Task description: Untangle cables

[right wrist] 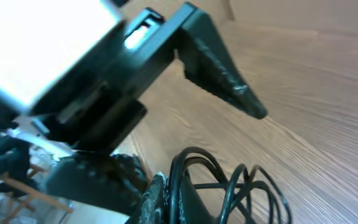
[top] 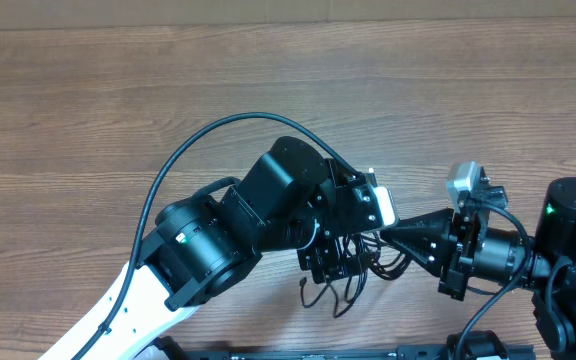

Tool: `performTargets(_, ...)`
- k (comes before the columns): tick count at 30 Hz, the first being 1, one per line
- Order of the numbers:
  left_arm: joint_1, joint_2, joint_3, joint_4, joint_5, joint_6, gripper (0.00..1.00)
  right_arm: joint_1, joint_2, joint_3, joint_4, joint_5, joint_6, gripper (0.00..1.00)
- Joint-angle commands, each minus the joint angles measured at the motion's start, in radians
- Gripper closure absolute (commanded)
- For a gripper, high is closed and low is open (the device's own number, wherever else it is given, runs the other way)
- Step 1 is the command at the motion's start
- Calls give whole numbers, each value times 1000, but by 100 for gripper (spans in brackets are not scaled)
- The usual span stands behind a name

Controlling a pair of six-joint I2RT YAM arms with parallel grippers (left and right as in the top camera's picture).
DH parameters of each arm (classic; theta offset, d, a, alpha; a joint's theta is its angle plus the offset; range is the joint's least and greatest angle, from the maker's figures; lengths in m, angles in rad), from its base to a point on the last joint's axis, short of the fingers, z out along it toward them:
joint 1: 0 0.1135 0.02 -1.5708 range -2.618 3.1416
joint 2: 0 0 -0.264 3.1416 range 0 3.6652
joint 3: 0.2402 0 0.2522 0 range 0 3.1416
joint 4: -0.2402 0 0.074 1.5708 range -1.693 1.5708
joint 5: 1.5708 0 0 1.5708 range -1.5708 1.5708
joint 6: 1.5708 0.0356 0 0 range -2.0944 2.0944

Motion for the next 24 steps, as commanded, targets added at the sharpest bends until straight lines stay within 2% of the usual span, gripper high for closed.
performTargets(1, -4, 0, 21, 7, -23, 21, 9, -3, -6, 23, 10, -84, -8, 96)
performTargets(2, -5, 0, 21, 10, -23, 21, 18, -3, -6, 23, 10, -97, -8, 96)
performTargets(3, -5, 1, 21, 12, -23, 21, 45, -3, -6, 23, 10, -97, -8, 96)
performTargets(5, -5, 1, 21, 12, -23, 21, 81, -3, -6, 23, 10, -97, -8, 96)
performTargets(6, -5, 0, 21, 12, -23, 21, 96, -3, -6, 23, 10, -97, -8, 96)
performTargets(12, -4, 0, 21, 23, -31, -8, 96, -3, -6, 23, 3, -83, -7, 96)
performTargets(13, -4, 0, 21, 32, -63, -59, 96, -3, -6, 23, 2, -45, 11, 89)
performTargets(14, -4, 0, 21, 44, -149, -164, 96, -3, -6, 23, -2, 52, 73, 65)
performTargets(15, -4, 0, 21, 51, -226, -246, 96, -3, -6, 23, -6, 119, 118, 50)
performTargets(16, -4, 0, 21, 53, -355, -383, 96, -3, -6, 23, -22, 246, 203, 28)
performTargets(18, -4, 0, 21, 49, -503, -558, 96, -3, -6, 23, -65, 433, 325, 17)
performTargets(19, -4, 0, 21, 51, -550, -646, 96, -3, -6, 23, -80, 473, 349, 15)
performTargets(24, -5, 0, 21, 129, -561, -932, 96, -3, -6, 23, -107, 507, 368, 9)
